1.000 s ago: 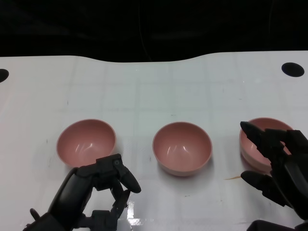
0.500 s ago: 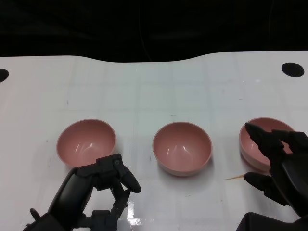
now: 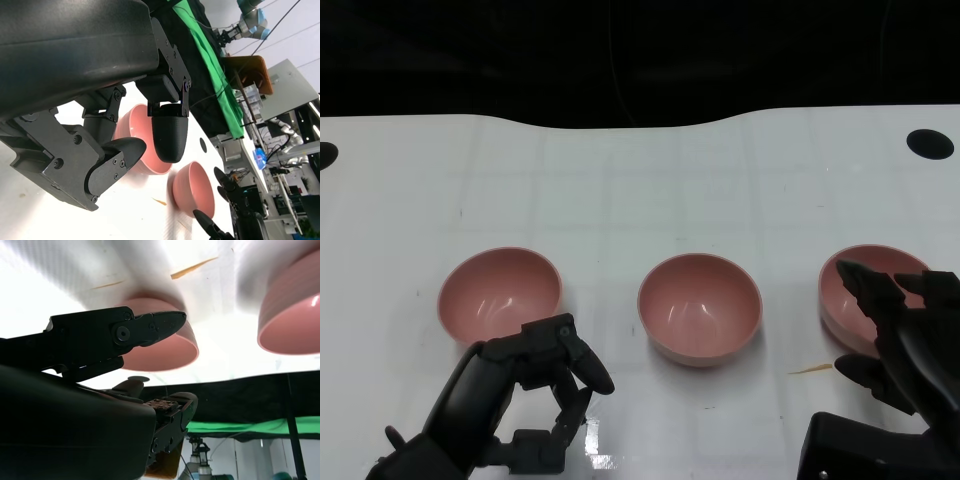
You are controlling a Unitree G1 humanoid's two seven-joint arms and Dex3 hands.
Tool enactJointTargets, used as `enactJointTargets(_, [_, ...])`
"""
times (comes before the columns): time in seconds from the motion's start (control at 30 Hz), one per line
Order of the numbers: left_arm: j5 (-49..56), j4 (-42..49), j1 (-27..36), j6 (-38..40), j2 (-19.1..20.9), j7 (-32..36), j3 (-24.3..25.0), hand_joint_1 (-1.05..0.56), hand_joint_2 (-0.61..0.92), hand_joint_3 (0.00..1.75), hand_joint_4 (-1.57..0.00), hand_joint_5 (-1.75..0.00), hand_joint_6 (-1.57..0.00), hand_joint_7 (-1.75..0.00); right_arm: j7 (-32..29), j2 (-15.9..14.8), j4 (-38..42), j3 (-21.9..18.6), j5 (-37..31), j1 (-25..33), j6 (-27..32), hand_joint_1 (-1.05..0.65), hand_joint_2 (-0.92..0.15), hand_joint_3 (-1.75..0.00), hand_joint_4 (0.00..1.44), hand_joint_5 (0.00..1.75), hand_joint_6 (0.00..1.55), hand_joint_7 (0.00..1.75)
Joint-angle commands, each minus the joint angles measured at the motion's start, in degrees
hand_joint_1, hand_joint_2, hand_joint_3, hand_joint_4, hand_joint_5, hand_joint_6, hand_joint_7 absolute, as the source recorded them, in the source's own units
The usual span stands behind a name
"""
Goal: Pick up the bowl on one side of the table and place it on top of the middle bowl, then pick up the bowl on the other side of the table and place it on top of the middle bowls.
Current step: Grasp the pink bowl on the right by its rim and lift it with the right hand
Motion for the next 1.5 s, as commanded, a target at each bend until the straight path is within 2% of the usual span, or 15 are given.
enactJointTargets(0.03, [-0.3, 0.3, -0.1, -0.7, 0.5, -0.1, 0.3, -0.12, 0.38, 1.27, -0.76, -1.57, -0.75, -1.27, 0.5, -1.4, 1.1, 0.3, 0.1, -0.9, 0.9, -0.63, -0.84, -0.01, 0.00, 0.64, 0.19, 0.11])
enactJointTargets(0.1, [-0.3, 0.4, -0.1, -0.7, 0.5, -0.1, 0.3, -0.12, 0.38, 1.28, -0.76, -1.57, -0.75, -1.27, 0.6, -1.6, 1.4, 0.6, 0.3, -1.1, 1.2, -0.62, -0.85, -0.01, 0.00, 0.64, 0.19, 0.11])
enactJointTargets(0.2, [-0.2, 0.6, -0.1, -1.0, 0.5, 0.0, 0.3, -0.13, 0.38, 1.27, -0.76, -1.57, -0.74, -1.27, 0.9, -2.5, 6.0, 1.9, 0.1, -3.3, 0.9, -0.59, -0.87, -0.01, 0.05, 0.67, 0.24, 0.12])
enactJointTargets(0.33, [-0.4, 0.8, -0.2, -0.8, 0.4, -0.1, 0.4, -0.13, 0.38, 1.27, -0.76, -1.56, -0.75, -1.27, 0.6, -2.8, 8.9, 3.0, 0.8, -5.2, 1.0, -0.55, -0.87, 0.00, 0.19, 0.57, 0.37, 0.06])
enactJointTargets(0.63, [-0.4, 0.8, -0.2, -1.1, 0.4, -0.2, 0.4, -0.12, 0.39, 1.27, -0.76, -1.55, -0.74, -1.27, 1.4, -2.8, 11.3, 4.0, 2.3, -7.1, 2.4, -0.50, -0.89, 0.00, 0.41, 0.37, 0.49, 0.03])
enactJointTargets(0.73, [-0.4, 0.9, -0.2, -1.1, 0.4, -0.2, 0.4, -0.13, 0.39, 1.27, -0.76, -1.55, -0.74, -1.27, 1.2, -3.0, 11.5, 4.4, 2.5, -7.3, 2.6, -0.49, -0.89, 0.00, 0.44, 0.33, 0.50, 0.02])
enactJointTargets(0.8, [-0.4, 0.7, -0.2, -0.9, 0.4, -0.2, 0.3, -0.13, 0.39, 1.27, -0.76, -1.55, -0.74, -1.27, 1.4, -3.1, 12.5, 4.9, 2.4, -7.9, 2.8, -0.46, -0.91, -0.01, 0.57, 0.36, 0.60, 0.05])
enactJointTargets(0.83, [-0.4, 0.6, -0.2, -0.9, 0.4, -0.2, 0.3, -0.13, 0.39, 1.26, -0.76, -1.55, -0.74, -1.27, 1.4, -3.3, 13.0, 5.1, 2.4, -8.2, 2.7, -0.44, -0.92, -0.02, 0.72, 0.43, 0.66, 0.07])
enactJointTargets(0.93, [0.1, 0.5, -0.2, -0.8, 0.4, 0.2, 0.3, -0.13, 0.39, 1.26, -0.76, -1.56, -0.75, -1.28, 0.9, -3.7, 14.0, 5.5, 2.9, -8.6, 2.1, -0.40, -0.92, -0.04, 0.80, 0.82, 0.80, 0.05])
enactJointTargets(1.27, [0.1, 0.2, 0.0, -0.6, 0.4, 0.1, 0.4, -0.12, 0.39, 1.26, -0.76, -1.55, -0.75, -1.27, -4.0, -4.3, 17.2, 4.9, 6.0, -9.4, -2.6, -0.26, -0.92, -0.02, 0.84, 1.11, 1.05, 0.07])
enactJointTargets(1.33, [0.1, 0.1, 0.1, -0.4, 0.4, 0.1, 0.4, -0.13, 0.39, 1.26, -0.76, -1.55, -0.75, -1.27, -6.4, -4.1, 18.7, 4.5, 7.3, -9.9, -4.5, -0.22, -0.92, -0.04, 0.85, 1.25, 1.14, 0.08])
enactJointTargets(1.4, [-0.1, 0.2, 0.0, -0.6, 0.4, 0.0, 0.4, -0.13, 0.39, 1.26, -0.76, -1.55, -0.75, -1.26, -9.2, -4.3, 20.4, 4.3, 8.2, -10.5, -6.7, -0.17, -0.92, -0.11, 0.83, 1.57, 1.24, 0.10])
enactJointTargets(1.47, [-0.3, 0.3, 0.0, -0.6, 0.4, -0.1, 0.4, -0.12, 0.40, 1.25, -0.77, -1.55, -0.75, -1.26, -12.1, -4.7, 21.8, 4.4, 8.4, -11.2, -8.7, -0.16, -0.89, -0.23, 0.89, 1.70, 1.30, 0.18])
enactJointTargets(1.5, [-0.3, 0.3, 0.0, -0.6, 0.3, -0.1, 0.4, -0.12, 0.40, 1.25, -0.76, -1.55, -0.75, -1.26, -13.3, -4.7, 22.2, 4.2, 8.6, -11.5, -9.6, -0.15, -0.72, -0.57, 0.92, 1.73, 1.18, 0.51])
